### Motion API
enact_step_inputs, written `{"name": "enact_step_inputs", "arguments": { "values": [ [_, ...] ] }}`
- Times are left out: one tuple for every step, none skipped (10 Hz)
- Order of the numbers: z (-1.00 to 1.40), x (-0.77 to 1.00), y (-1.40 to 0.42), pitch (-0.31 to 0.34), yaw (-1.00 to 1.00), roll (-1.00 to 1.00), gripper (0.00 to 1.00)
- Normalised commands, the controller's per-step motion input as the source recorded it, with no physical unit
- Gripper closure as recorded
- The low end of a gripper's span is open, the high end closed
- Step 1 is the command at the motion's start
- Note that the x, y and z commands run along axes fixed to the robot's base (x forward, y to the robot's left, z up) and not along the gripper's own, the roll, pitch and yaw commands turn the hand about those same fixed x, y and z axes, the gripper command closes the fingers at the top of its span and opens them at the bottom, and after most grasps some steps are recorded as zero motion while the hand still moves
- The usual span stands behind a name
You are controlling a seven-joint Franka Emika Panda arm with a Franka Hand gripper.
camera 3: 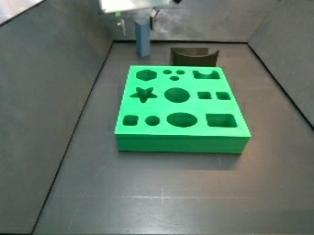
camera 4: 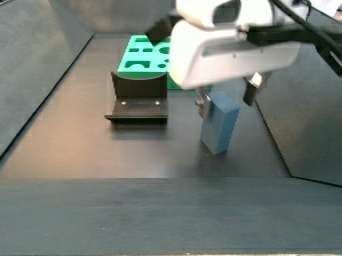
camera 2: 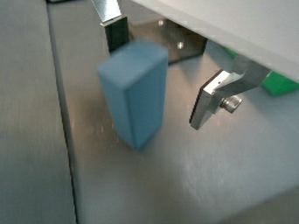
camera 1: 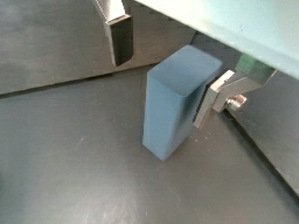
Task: Pick up the rectangle object. Move up. Move to above the board. Insert the rectangle object.
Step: Pick up the rectangle object.
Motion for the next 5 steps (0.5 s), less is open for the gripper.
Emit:
{"name": "enact_step_inputs", "arguments": {
  "values": [
    [-0.36,-0.12,0.11,-0.106,0.10,0.01,0.00],
    [0.00,0.00,0.00,0.000,0.00,0.00,0.00],
    [0.00,0.00,0.00,0.000,0.00,0.00,1.00],
    [0.00,0.00,0.00,0.000,0.00,0.00,1.00],
    [0.00,0.00,0.00,0.000,0.00,0.00,1.00]
  ]
}}
